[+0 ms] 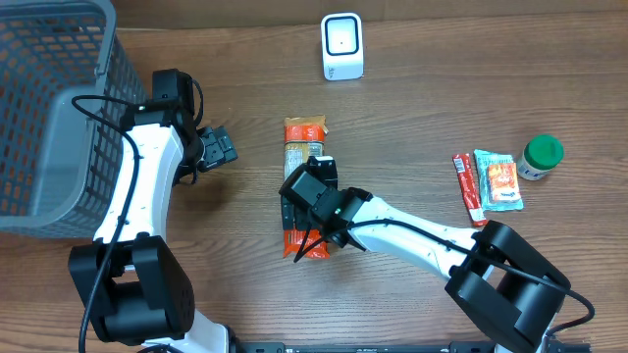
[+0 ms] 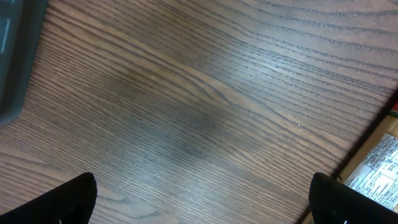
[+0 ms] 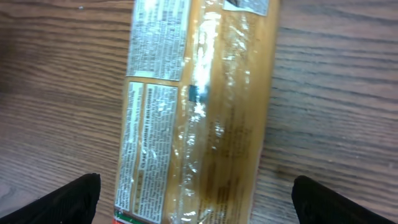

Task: Scan the item barcode
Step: 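Grasp the spaghetti pack's middle with the right gripper and rotate it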

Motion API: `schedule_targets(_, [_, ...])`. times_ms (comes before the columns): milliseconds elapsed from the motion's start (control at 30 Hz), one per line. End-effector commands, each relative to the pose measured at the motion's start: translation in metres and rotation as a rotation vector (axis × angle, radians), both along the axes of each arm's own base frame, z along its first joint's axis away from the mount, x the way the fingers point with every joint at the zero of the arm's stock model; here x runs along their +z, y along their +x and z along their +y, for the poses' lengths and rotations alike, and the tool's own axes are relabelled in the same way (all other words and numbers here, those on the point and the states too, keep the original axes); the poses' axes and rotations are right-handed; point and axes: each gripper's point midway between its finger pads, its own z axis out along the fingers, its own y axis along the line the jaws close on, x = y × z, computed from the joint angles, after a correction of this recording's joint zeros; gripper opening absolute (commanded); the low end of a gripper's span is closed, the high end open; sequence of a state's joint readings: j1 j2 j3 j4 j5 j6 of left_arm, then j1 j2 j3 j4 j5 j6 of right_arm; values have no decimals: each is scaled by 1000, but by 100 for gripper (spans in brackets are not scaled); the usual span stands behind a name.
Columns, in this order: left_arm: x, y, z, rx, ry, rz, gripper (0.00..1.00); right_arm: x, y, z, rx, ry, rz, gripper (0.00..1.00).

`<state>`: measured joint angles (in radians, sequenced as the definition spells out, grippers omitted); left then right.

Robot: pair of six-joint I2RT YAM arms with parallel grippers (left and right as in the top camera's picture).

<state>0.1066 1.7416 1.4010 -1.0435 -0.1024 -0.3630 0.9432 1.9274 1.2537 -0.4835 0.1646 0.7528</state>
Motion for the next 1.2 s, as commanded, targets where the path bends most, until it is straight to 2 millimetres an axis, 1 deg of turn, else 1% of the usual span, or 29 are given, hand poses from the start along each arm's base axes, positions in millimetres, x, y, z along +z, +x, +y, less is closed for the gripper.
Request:
schedule_targets(0, [3,2,1,-12,12,-9,100,-6,-4,6,-38,39,52,100])
schedule_targets(133, [3,2,1,-12,12,-9,100,-15,-21,17,12,82,148,100])
schedule_targets(200, [3,2,1,-12,12,-9,100,-20,-32,24,45,112,211,100])
schedule_targets(300, [3,2,1,-12,12,-9,100,-23,-60,43,130,200,351,100])
schedule_targets(333, [3,2,1,-12,12,-9,100,-21,-68,48,157,223,383,100])
schedule_targets(367, [3,2,1,-12,12,-9,100,-18,-81,56,216,253,424,100])
schedule_targets(400, [3,2,1,-13,12,-9,100,-15,-89,61,264,270,437,100])
schedule_targets(467, [3,2,1,-12,12,-9,100,-9,-104,72,373,302,439,96])
schedule_targets(567, [3,2,1,-12,12,-9,100,-1,-113,78,460,307,406,88])
schedule_targets(633, [3,2,1,-12,12,-9,100,13,-112,79,514,309,362,78])
schedule_targets(667, [3,2,1,-12,12,-9,100,22,-107,77,522,298,331,76])
schedule_targets(767, [3,2,1,-12,12,-9,100,49,-83,64,540,205,181,76])
schedule_targets(833, [3,2,1,-12,12,-9,100,63,-68,55,553,138,99,75])
schedule_targets(900, [3,2,1,-12,12,-9,100,74,-57,47,563,92,65,61])
schedule_targets(1033, [3,2,1,-12,12,-9,100,87,-29,36,532,82,24,25])
schedule_targets(1100, [3,2,1,-12,12,-9,100,91,-10,30,498,94,0,20])
schedule_targets(1167, [3,2,1,-12,12,-9,100,93,12,22,452,105,-34,18])
